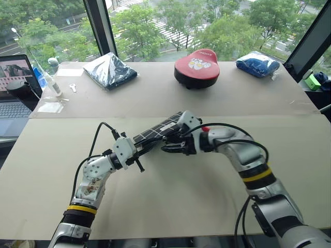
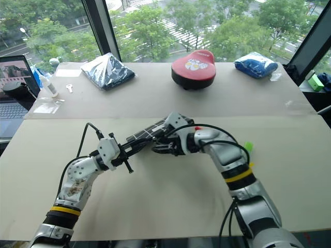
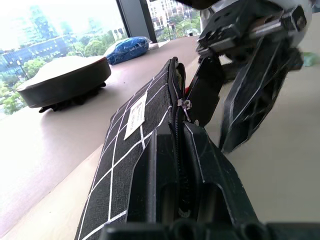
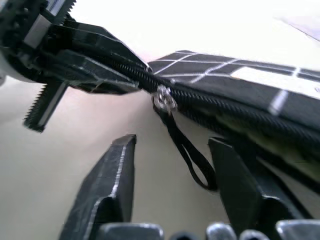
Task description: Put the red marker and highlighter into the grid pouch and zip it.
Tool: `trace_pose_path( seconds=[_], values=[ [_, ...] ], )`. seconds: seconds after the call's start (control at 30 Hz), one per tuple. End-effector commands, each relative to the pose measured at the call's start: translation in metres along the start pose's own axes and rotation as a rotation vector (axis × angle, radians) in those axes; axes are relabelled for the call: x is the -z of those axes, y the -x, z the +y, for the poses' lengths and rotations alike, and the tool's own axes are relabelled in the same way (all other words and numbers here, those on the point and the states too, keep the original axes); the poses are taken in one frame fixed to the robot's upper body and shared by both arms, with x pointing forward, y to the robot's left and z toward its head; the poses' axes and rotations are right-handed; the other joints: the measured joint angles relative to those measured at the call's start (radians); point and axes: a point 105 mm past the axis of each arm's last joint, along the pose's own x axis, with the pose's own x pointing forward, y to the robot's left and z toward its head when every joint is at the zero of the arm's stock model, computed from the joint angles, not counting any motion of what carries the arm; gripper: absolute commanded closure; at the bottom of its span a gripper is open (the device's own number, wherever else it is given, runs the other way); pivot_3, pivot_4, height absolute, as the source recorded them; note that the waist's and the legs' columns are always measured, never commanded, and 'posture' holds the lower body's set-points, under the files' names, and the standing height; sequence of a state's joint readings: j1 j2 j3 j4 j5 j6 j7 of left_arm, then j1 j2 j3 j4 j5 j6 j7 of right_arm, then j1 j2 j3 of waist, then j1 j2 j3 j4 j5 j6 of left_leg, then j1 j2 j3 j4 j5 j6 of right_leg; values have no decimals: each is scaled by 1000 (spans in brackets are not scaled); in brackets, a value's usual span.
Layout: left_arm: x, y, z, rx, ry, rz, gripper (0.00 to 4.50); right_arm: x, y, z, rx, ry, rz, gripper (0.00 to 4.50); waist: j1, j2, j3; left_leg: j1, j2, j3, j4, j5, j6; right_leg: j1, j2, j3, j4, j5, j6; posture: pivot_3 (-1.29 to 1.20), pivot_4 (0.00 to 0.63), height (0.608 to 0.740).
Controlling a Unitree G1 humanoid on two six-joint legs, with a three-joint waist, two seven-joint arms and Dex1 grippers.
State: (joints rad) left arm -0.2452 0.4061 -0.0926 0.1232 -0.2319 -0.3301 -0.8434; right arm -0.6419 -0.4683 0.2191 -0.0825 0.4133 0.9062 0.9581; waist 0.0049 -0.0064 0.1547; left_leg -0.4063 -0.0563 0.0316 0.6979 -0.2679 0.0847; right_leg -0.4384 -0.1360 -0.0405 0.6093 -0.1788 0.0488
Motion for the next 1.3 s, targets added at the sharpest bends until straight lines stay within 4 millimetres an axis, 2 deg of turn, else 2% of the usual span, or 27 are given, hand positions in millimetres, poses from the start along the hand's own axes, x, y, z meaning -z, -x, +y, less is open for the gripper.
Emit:
trace_pose_path(
  seconds=[0.03,0.2,0.3,0.4,0.5,0.6,0.7,0.83,1.07,1.3],
  values=[
    [-13,-2,1,-2,-40,-41,4500,-14,36,30,-66,58,-68,1849,3,0,0,0,0,0,0,0,0,0,0,0,0,0,0,0,150,740],
    [-13,-2,1,-17,-38,-45,4500,-17,84,35,104,107,-98,1849,6,-1,0,1,0,0,0,-1,1,0,-2,0,-3,0,0,0,150,740],
    [-12,-3,2,-39,-28,-51,4500,-15,135,15,397,76,-100,1849,11,-1,0,1,1,0,1,-1,2,1,-2,0,-4,0,0,0,150,740],
    [-10,-6,1,-49,-13,-58,4500,2,172,-4,656,-23,-63,1849,23,-1,0,0,0,0,2,-1,2,1,-4,0,-4,0,0,0,150,740],
    [-9,-9,1,-49,-3,-62,4500,29,187,-13,801,-129,26,1849,26,-1,0,1,0,0,2,-1,2,2,-4,0,-5,0,0,0,150,740],
    [-8,-13,1,-46,8,-69,4500,60,197,-19,924,-184,155,1849,32,-2,0,1,1,0,2,-1,2,1,-4,1,-4,0,0,0,150,740],
    [-7,-18,4,-38,15,-78,4500,79,200,-31,1066,-308,162,1849,31,-2,0,0,1,1,3,-1,2,1,-4,1,-4,0,0,0,150,740],
    [-8,-23,5,-35,19,-91,4500,84,199,-34,1135,-375,141,1849,32,-2,0,0,1,1,5,-5,10,2,-4,1,-3,0,-1,0,150,740],
    [-5,-21,5,-38,30,-90,4500,93,205,-38,1226,-411,148,1849,32,-2,0,0,0,1,6,-5,10,2,-3,0,-3,0,-1,0,150,740],
    [-8,-22,11,-54,21,-98,4500,109,191,-43,1210,-466,174,1849,31,-2,0,1,1,1,6,-5,10,2,-1,0,-3,0,-1,0,150,740]
  ],
)
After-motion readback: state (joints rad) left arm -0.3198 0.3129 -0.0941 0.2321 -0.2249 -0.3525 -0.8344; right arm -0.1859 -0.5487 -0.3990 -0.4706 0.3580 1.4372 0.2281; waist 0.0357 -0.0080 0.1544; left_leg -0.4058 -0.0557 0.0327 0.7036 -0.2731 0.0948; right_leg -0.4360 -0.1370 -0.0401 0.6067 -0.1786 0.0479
